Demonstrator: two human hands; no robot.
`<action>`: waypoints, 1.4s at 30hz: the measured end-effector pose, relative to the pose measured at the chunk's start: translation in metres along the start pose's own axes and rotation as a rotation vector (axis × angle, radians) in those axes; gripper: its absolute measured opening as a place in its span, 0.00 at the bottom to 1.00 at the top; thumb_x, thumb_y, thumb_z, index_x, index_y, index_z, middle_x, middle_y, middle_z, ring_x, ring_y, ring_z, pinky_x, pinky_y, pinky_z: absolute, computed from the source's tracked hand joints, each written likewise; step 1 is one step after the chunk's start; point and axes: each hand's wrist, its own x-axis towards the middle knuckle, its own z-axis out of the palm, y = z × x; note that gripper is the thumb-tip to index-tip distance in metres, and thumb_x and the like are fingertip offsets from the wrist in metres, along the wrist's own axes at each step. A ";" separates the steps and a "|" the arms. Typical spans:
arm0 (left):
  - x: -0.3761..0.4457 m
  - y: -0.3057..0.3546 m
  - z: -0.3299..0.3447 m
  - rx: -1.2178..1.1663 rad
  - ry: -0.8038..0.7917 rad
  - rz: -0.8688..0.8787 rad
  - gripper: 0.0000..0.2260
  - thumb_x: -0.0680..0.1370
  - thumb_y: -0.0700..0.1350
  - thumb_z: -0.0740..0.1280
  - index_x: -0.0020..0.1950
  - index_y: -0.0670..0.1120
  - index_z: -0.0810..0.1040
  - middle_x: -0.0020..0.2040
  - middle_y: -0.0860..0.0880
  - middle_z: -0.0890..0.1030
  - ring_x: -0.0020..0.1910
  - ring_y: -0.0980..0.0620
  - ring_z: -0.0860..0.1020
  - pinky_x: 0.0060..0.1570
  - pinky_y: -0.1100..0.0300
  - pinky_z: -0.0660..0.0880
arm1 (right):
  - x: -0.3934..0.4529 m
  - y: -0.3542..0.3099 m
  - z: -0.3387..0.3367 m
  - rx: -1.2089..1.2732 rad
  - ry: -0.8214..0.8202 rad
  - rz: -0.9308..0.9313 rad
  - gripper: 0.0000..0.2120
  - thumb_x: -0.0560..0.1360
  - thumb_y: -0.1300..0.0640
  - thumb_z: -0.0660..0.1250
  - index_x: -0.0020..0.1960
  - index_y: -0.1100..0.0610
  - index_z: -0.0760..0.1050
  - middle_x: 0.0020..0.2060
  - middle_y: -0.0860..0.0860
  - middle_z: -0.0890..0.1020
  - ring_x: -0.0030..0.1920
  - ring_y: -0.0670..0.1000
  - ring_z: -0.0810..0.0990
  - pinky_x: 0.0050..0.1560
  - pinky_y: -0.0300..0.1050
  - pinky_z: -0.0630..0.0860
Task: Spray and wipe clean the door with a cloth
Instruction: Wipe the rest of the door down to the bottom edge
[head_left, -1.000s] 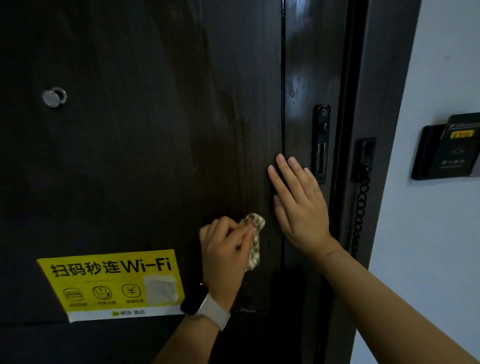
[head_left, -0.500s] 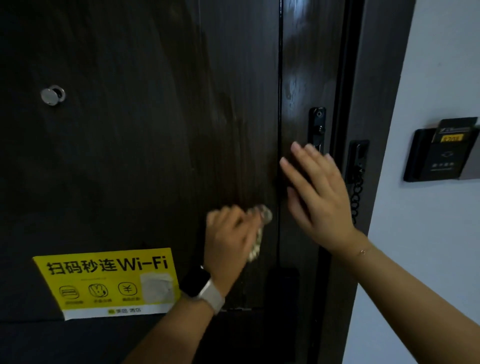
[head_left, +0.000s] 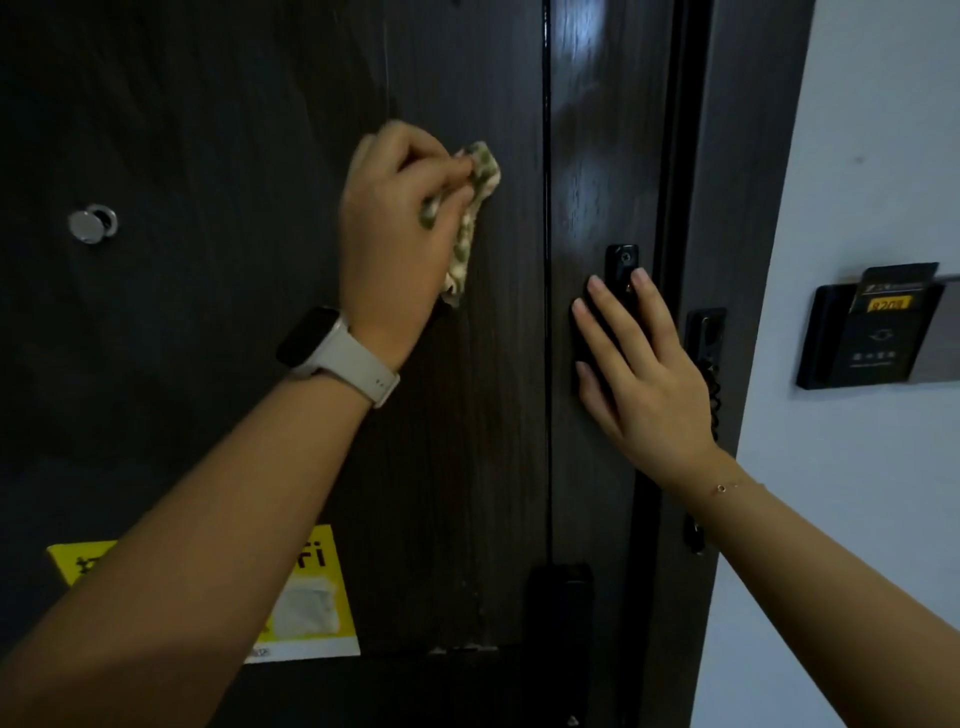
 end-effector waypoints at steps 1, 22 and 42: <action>-0.005 0.000 0.001 0.028 -0.021 0.047 0.07 0.76 0.41 0.69 0.53 0.42 0.82 0.51 0.45 0.79 0.51 0.52 0.73 0.51 0.71 0.68 | 0.000 0.000 0.000 -0.001 -0.004 0.000 0.21 0.82 0.55 0.61 0.72 0.62 0.68 0.72 0.59 0.68 0.75 0.64 0.60 0.71 0.50 0.63; -0.017 0.001 0.011 0.030 -0.064 0.140 0.06 0.75 0.43 0.71 0.49 0.42 0.83 0.42 0.44 0.77 0.43 0.56 0.67 0.44 0.73 0.63 | -0.003 0.002 -0.002 0.025 -0.052 0.006 0.22 0.82 0.54 0.59 0.74 0.61 0.66 0.74 0.58 0.65 0.77 0.62 0.56 0.72 0.50 0.62; 0.125 -0.005 0.009 0.045 0.106 0.073 0.10 0.75 0.50 0.70 0.51 0.47 0.84 0.45 0.45 0.77 0.45 0.53 0.69 0.43 0.74 0.61 | 0.087 0.055 -0.021 0.099 0.024 0.083 0.22 0.82 0.54 0.54 0.74 0.60 0.66 0.75 0.58 0.65 0.76 0.58 0.58 0.75 0.57 0.59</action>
